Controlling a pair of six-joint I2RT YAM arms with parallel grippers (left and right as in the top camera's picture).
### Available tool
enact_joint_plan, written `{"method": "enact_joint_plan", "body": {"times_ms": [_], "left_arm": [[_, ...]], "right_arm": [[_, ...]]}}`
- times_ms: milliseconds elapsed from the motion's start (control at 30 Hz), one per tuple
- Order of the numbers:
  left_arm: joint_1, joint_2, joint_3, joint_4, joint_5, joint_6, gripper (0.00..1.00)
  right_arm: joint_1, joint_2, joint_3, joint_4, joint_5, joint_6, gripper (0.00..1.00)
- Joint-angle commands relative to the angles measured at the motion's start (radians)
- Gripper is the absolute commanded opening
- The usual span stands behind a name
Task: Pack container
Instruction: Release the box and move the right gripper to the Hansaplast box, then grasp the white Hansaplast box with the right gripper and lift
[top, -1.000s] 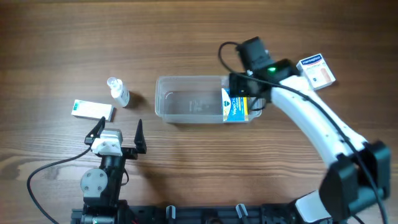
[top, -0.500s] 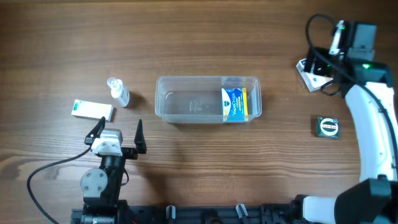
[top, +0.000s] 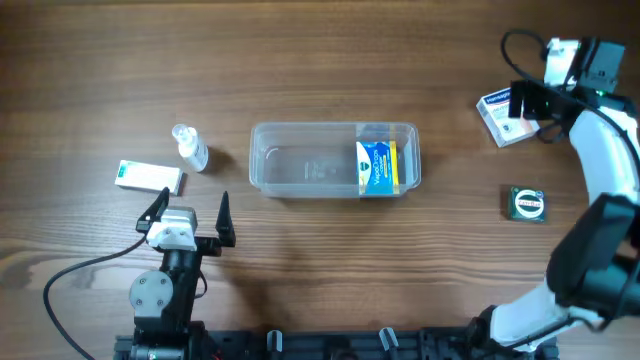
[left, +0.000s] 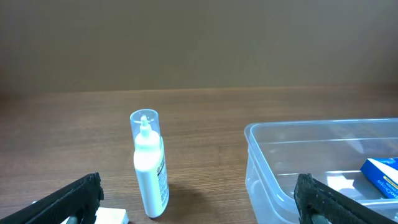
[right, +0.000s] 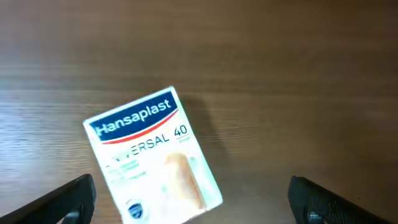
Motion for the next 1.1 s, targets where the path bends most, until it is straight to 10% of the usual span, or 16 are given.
{"method": "enact_joint_plan", "body": {"times_ms": [0,433,1067], "left_arm": [[-0.005,-0.007,-0.008,0.002,0.011,0.022,1.0],[-0.005,-0.007,-0.008,0.002,0.011,0.022,1.0],[-0.005,-0.007,-0.008,0.002,0.011,0.022,1.0]], "right_arm": [[-0.035,0.065,-0.001,0.029,-0.15,-0.014,1.0],[-0.071,0.155,-0.001,-0.007,-0.216,0.198,1.0],[-0.071,0.175,-0.001,-0.087,-0.312,0.138,0.95]]}}
